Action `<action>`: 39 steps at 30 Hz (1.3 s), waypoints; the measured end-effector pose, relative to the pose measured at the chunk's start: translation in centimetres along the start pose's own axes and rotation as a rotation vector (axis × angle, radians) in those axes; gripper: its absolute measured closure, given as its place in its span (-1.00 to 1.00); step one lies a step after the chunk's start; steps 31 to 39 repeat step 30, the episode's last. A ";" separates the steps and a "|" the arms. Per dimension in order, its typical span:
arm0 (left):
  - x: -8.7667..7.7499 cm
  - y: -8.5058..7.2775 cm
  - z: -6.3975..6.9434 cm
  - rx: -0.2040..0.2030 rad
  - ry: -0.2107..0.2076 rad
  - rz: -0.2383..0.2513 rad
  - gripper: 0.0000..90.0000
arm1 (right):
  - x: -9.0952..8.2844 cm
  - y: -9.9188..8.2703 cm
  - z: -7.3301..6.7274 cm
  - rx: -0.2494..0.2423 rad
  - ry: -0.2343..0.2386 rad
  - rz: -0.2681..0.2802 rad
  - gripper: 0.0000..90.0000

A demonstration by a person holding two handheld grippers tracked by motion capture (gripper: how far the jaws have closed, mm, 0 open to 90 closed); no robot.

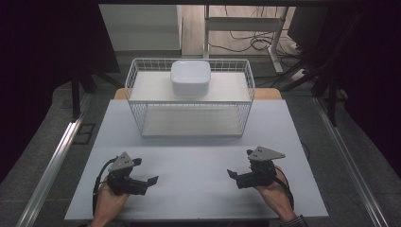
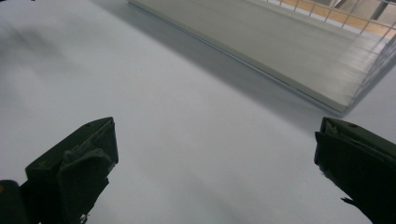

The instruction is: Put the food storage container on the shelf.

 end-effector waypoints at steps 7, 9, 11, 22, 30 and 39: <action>-0.5 -1.3 -0.3 -0.009 0.012 -0.025 -0.92 | -0.5 -1.6 0.7 0.013 -0.025 -0.024 -1.00; -0.6 -1.8 -0.4 -0.017 0.010 -0.033 -0.92 | -0.6 -2.1 0.8 0.000 -0.039 -0.037 -1.00; -0.7 -2.3 -0.5 -0.024 0.012 -0.046 -0.93 | -0.6 -2.7 0.9 -0.003 -0.046 -0.050 -1.00; -0.8 -5.1 -0.9 -0.071 0.007 -0.128 -0.95 | -0.6 -6.0 0.9 0.014 -0.051 -0.123 -1.00; -0.7 -5.5 -1.1 -0.079 0.012 -0.147 -0.95 | -0.5 -7.0 0.5 0.003 -0.032 -0.164 -1.00; -0.7 -5.5 -1.1 -0.079 0.012 -0.147 -0.95 | -0.5 -7.0 0.5 0.003 -0.032 -0.164 -1.00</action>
Point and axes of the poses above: each handheld gripper's, and its own axes: x roughly forward along the jaws, y roughly out of its top, z roughly to its right, the point moved 10 cm from there along x, roughly forward along the jaws, and after that the axes turned 1 degree about -y, right-handed, at the moved point
